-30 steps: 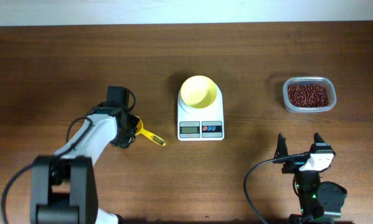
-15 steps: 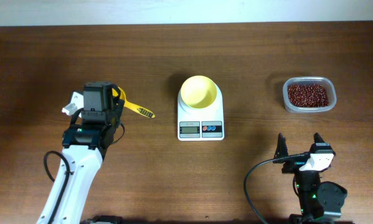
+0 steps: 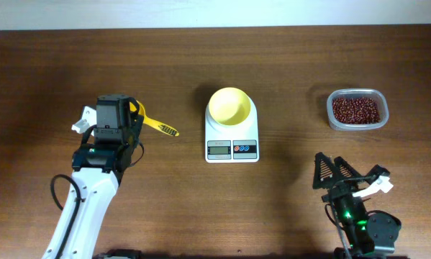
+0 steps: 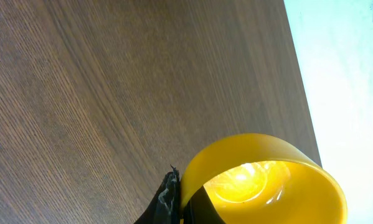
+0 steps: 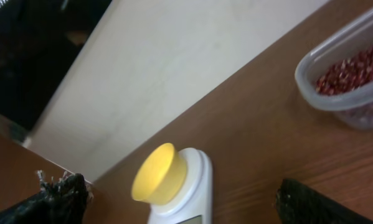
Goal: Scoop item into bowl and weigh 50g on scale
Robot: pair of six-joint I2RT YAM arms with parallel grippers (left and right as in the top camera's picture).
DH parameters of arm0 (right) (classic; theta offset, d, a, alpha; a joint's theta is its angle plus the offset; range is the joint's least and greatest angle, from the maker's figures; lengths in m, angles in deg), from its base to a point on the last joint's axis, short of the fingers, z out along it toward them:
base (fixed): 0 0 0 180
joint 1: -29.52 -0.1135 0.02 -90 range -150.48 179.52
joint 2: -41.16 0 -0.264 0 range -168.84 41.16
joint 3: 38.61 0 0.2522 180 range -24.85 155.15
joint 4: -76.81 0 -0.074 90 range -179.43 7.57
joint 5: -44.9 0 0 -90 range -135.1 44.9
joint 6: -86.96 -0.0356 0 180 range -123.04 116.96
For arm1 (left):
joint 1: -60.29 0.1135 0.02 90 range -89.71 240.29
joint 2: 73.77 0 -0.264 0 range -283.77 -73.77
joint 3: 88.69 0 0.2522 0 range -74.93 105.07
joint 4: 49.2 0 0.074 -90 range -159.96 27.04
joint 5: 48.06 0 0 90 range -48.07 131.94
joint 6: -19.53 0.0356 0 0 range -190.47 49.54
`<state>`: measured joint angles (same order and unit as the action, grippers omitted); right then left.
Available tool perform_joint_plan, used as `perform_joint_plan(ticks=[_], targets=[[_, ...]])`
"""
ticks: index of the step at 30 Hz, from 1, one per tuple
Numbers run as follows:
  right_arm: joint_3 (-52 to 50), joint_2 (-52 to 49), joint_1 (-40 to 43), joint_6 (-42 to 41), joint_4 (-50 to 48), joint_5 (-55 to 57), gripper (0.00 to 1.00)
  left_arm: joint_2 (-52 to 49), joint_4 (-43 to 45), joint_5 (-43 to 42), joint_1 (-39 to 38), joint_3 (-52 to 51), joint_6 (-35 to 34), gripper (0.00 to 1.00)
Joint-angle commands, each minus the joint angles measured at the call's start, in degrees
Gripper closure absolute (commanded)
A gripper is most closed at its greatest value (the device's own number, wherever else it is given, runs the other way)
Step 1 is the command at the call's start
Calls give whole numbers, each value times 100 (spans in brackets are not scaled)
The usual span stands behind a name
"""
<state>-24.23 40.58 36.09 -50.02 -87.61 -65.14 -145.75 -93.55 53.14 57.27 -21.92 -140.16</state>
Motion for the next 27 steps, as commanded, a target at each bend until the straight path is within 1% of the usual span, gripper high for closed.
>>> perform_joint_plan(ticks=[1, 3, 5, 8, 10, 12, 14, 17, 18, 19, 20, 21, 23, 24, 25, 26, 27], targets=[[-31, 37, 22, -669, 24, -68, 1, 66, -4, 63, 20, 0, -17, 100], [-31, 37, 22, -566, 26, 144, 1, 66, -4, 66, 20, 0, -17, 100], [-31, 33, 22, 326, 28, 96, 1, 66, -4, 63, 20, 0, -17, 100], [129, -50, 22, 323, 39, 2, 1, 66, -4, 63, 20, 0, -17, 100], [417, -387, 22, 323, 282, -59, 1, 66, -4, 63, 20, 0, -17, 100], [785, -955, 22, 326, 413, -240, 2, 66, -4, 63, 20, 0, -17, 100], [1237, -1766, 22, 326, 417, -546, 1, 66, -7, 61, 20, 0, -17, 100], [1652, -3053, 22, 323, 413, -1617, 1, 66, -9, 42, 20, 0, -17, 100], [1716, -3477, 22, 289, 280, -1980, 1, 66, -9, 44, 20, 0, -17, 100], [1720, -3856, 22, 81, -31, -2376, 1, 66, -11, 44, 20, 0, -17, 100], [1720, -4251, 22, -511, -417, -2645, 1, 66, -31, 42, 20, 0, -17, 100], [1720, -4522, 22, -927, -608, -2649, 1, 66, -63, 42, 20, 0, -17, 100], [1720, -4959, 22, -946, -754, -2540, 1, 66, -151, 11, 20, 0, -17, 100], [1720, -5259, 15, -914, -1106, -2597, 1, 66, -208, -122, 20, 0, -17, 100], [1720, -5486, -7, -531, -1593, -2844, 2, 66, -278, -317, 20, 0, -17, 100], [1720, -5761, -173, -142, -2299, -3062, 1, 66, -315, -507, 20, 0, -20, 100], [1725, -5864, -302, -142, -2551, -3056, 1, 66, -315, -636, 20, 0, -17, 100]])
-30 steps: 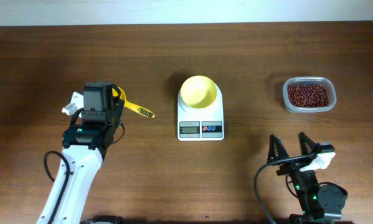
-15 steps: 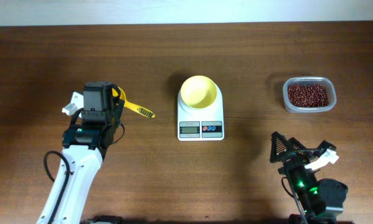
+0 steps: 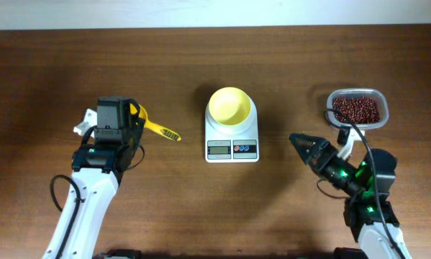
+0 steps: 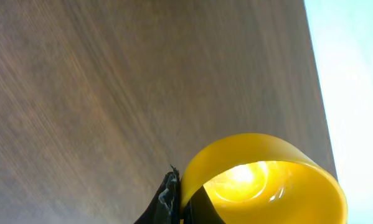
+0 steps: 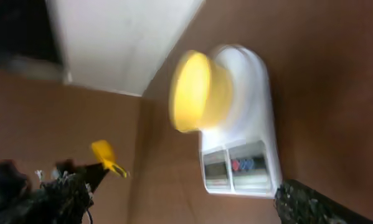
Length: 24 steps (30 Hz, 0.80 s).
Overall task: Scoop item into bowl and weigh 50g on scale
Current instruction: 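Bring the scoop over the scale and grasp its handle with the right gripper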
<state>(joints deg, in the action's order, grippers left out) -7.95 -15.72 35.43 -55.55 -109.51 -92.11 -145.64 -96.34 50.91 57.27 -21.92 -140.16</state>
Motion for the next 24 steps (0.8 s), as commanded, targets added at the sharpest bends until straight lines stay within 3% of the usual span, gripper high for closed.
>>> perform_joint_plan(ticks=[1, 7, 11, 14, 17, 20, 24], targets=[[116, -396, -540, 409, -789, -332, 1, 55, -35, -629, 20, 0, -20, 100], [181, -660, -2214, 407, -1390, 693, 0, 55, -11, -2072, -66, 0, -260, 100], [181, -660, -2796, 407, -1641, 1054, 6, 55, 17, -2103, -647, 0, -450, 100], [181, -660, -3110, 411, -1637, 1362, 18, 55, 361, -1943, -1158, 0, -455, 100], [179, -662, -3407, 431, -1633, 1895, 23, 55, 796, -1696, -1635, 0, -1322, 100], [179, -662, -3613, 431, -1641, 2422, 32, 55, 925, -1661, -1976, 0, -1325, 100], [179, -800, -3792, 431, -1801, 2653, 36, 48, 922, -1663, -2227, 0, -1322, 100]])
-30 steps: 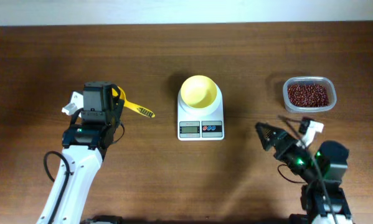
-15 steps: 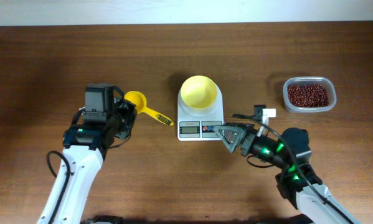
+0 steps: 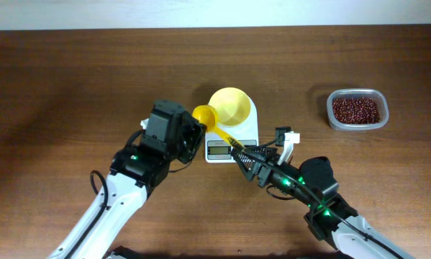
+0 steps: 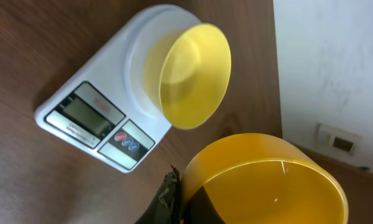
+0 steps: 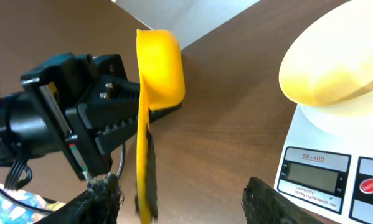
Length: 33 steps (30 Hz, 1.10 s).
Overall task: Scoop item into bowl and weigh 50g on scale
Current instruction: 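Bring the scoop over the scale and grasp its handle with the right gripper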
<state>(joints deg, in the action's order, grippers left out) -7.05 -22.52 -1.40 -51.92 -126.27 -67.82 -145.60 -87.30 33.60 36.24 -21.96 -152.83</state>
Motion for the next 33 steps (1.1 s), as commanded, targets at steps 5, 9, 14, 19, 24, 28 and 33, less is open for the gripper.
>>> perform_joint_plan(ticks=[5, 9, 14, 19, 24, 28, 33], targets=[[90, -345, -111, 63, -866, 225, 44, -20, 7, 61, -223, 4, -55, 100], [92, -345, -118, 61, -863, 225, 49, -48, 17, 4, -372, 4, -57, 100], [90, -345, -142, 44, -907, 245, 66, -162, 28, 83, -634, 2, -55, 100], [90, -345, -142, 44, -901, 240, 74, -286, 33, 87, -627, 2, -98, 100], [90, -345, -142, 42, -876, 216, 76, -284, 286, 83, -627, 2, -101, 100], [90, -345, -142, 44, -879, 199, 83, -284, 243, 83, -627, 2, -96, 100], [90, -345, -142, 44, -876, 201, 84, -284, 151, 81, -627, 2, -94, 100]])
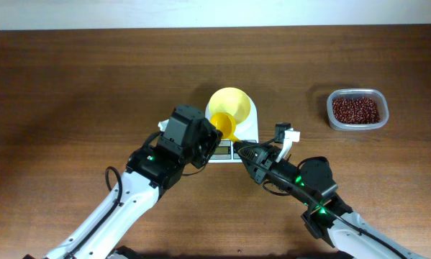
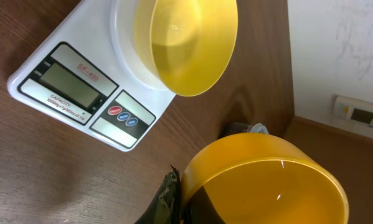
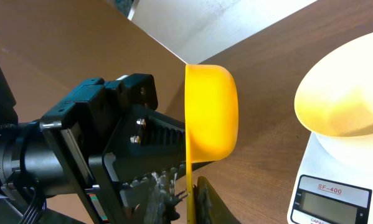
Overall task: Scoop item into bowl and weigh 50g on scale
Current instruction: 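Bring the scoop over the scale and grasp its handle with the right gripper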
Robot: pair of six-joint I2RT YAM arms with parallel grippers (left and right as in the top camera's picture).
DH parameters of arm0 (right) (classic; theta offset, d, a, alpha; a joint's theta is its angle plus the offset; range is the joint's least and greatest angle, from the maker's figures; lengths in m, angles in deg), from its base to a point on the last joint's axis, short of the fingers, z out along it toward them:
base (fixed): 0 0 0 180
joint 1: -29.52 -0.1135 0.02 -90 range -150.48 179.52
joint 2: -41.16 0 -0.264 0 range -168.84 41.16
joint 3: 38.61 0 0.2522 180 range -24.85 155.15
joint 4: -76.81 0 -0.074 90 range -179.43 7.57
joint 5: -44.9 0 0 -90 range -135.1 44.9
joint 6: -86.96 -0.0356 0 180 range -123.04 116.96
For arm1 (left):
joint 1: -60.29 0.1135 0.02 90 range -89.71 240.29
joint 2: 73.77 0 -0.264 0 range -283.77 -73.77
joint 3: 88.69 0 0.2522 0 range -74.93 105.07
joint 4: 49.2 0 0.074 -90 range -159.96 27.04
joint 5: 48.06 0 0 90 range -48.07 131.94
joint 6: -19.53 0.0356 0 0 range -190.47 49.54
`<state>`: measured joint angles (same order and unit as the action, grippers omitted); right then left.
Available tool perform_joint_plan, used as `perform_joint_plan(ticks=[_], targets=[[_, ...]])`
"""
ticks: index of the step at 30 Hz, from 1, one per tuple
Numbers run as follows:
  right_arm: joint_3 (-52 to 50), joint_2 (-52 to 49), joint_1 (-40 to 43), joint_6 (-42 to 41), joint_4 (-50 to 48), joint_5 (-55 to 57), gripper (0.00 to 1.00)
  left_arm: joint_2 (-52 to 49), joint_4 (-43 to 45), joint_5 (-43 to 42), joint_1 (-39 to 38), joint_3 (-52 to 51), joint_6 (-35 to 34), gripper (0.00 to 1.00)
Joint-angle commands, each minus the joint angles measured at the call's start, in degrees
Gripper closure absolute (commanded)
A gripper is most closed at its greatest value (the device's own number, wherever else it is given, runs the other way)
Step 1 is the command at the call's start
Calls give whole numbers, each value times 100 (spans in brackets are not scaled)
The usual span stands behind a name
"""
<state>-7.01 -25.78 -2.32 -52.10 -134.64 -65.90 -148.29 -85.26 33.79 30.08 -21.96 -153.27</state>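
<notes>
The empty yellow scoop [image 1: 227, 126] hangs over the front of the white scale [image 1: 250, 134], between both grippers. My left gripper [image 1: 212, 137] is shut on it by the cup [image 2: 261, 183]. From the right, my right gripper [image 1: 242, 151] is shut on the thin handle [image 3: 190, 190], one finger on each side. The cup [image 3: 212, 112] stands on edge in the right wrist view. The yellow bowl [image 1: 231, 105] sits empty on the scale [image 2: 80, 93]; its inside [image 2: 189, 43] shows in the left wrist view. A clear tub of red beans [image 1: 356, 109] stands far right.
The two arms cross the front half of the wooden table [image 1: 71, 79], meeting just before the scale. The left arm's black gripper body [image 3: 105, 149] fills the left of the right wrist view. The table's far edge meets a pale wall.
My right gripper's jaws stood wide apart around the scoop handle; now they are shut on it. The left gripper with the scoop has shifted slightly right, over the scale's front.
First my left gripper held the scoop at the table's left, and the right gripper sat open at the front right. Then the right gripper was beside the bean tub, pointing left. Later both met before the scale, right jaws open around the handle. Now both grip the scoop.
</notes>
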Motion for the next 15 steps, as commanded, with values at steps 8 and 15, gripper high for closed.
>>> perform_joint_plan(ticks=[8, 15], targets=[[85, -20, -50, 61, 83, 55, 87, -15, -76, 59, -11, 2, -50, 100], [85, -20, -46, 61, 83, 181, 87, -15, -96, 61, -11, 2, -50, 100]])
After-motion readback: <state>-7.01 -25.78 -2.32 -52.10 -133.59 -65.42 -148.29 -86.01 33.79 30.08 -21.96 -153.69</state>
